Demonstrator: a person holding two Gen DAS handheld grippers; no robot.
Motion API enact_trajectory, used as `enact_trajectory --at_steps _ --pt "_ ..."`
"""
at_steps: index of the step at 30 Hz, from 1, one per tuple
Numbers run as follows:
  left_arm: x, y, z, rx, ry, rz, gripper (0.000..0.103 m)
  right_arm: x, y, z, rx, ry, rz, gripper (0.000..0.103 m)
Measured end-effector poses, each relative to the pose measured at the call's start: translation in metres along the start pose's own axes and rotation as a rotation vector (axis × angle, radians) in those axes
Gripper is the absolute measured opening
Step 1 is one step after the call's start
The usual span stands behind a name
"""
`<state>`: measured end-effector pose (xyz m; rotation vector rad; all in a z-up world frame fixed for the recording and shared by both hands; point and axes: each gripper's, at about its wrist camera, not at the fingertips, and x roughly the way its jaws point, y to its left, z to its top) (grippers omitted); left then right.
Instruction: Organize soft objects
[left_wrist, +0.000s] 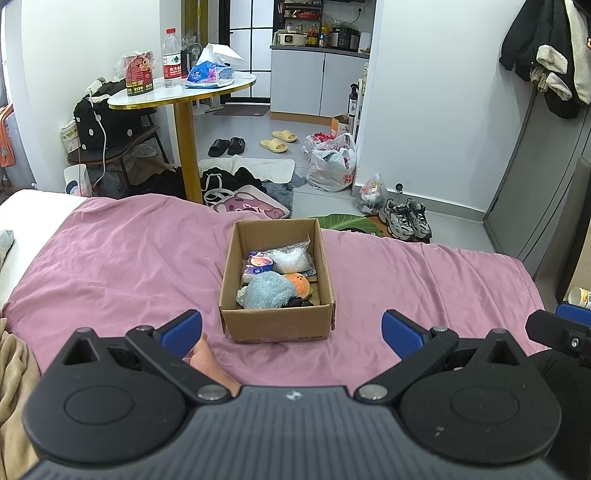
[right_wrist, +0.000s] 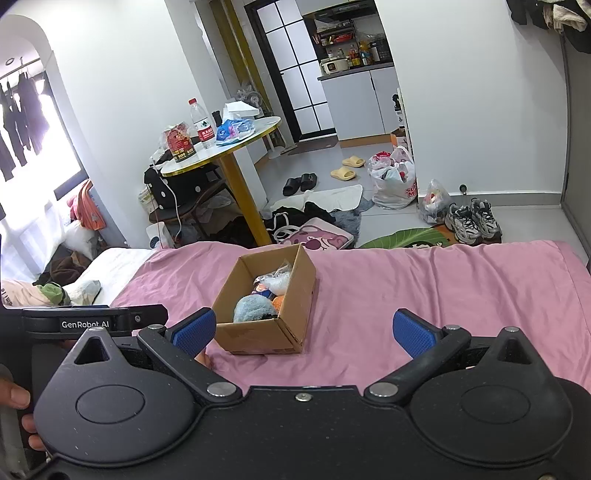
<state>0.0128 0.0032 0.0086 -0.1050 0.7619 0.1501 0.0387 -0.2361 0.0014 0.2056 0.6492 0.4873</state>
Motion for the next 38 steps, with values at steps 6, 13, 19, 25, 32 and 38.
enact_trajectory --at_steps 6,13,19,25,32,38 --pt "0.0004 0.0001 0.0004 0.0 0.002 0.0 0.103 -0.0006 -0.0005 0.0002 -0.001 0.001 0.001 0.103" --pt "0.0003 -0.0005 0.0001 0.0 0.003 0.001 0.103 -0.0008 0.0001 -0.0003 -0.003 0.003 0.001 0.103" --pt "0.0008 0.001 0.0006 -0.002 0.005 0.001 0.103 -0.0007 0.0005 -0.0002 -0.003 0.004 0.001 0.103" --pt "0.0004 0.0015 -0.0006 -0.003 0.007 0.003 0.103 -0.0007 0.0015 -0.0014 -0.004 0.006 0.0 0.103" --pt "0.0003 0.0031 -0.0017 -0.004 0.007 0.004 0.103 -0.0007 0.0016 -0.0012 -0.005 0.005 0.001 0.103" --pt "0.001 0.0032 -0.0032 0.005 0.007 -0.002 0.103 -0.0005 0.0022 -0.0011 -0.003 0.007 0.001 0.103"
